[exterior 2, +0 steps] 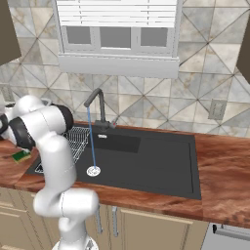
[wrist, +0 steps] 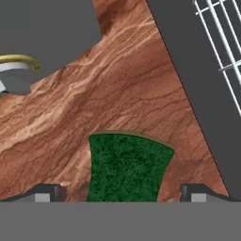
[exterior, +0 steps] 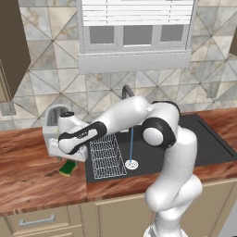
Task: Soak the sponge with water for a few seconds and then drop it inside the sink.
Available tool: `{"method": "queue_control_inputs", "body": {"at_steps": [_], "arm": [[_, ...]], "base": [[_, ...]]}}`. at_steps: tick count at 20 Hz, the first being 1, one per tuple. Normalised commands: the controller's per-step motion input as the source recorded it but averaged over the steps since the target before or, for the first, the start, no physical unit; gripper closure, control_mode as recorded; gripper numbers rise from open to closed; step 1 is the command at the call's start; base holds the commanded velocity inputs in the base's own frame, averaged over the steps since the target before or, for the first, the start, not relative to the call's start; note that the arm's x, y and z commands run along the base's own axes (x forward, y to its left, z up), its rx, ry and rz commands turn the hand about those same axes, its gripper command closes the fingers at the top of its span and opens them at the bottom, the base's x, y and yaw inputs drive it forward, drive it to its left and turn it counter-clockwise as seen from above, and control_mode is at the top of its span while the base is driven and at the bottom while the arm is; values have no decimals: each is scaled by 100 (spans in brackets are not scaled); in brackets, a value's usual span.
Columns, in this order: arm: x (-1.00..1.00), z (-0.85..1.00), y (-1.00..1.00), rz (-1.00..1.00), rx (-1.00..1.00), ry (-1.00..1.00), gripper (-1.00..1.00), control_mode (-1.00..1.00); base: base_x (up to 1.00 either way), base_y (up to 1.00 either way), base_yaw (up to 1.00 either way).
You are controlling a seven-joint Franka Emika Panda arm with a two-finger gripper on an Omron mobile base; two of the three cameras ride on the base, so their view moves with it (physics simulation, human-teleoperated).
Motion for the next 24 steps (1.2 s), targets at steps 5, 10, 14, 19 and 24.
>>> {"method": "queue_control_inputs", "body": {"at_steps": [5,10,14,19,24], "arm": [[0,-28,6,0,0,4,-100,-100],[0,-22,10,0,0,3,-100,-100],[0,-17,13,0,0,4,-100,-100],[0,-8,14,0,0,4,-100,-100],[0,-15,7,0,0,3,-100,-100]], "base": [[0,0,0],[0,0,0],[0,0,0],[0,0,0],[0,0,0]]}}
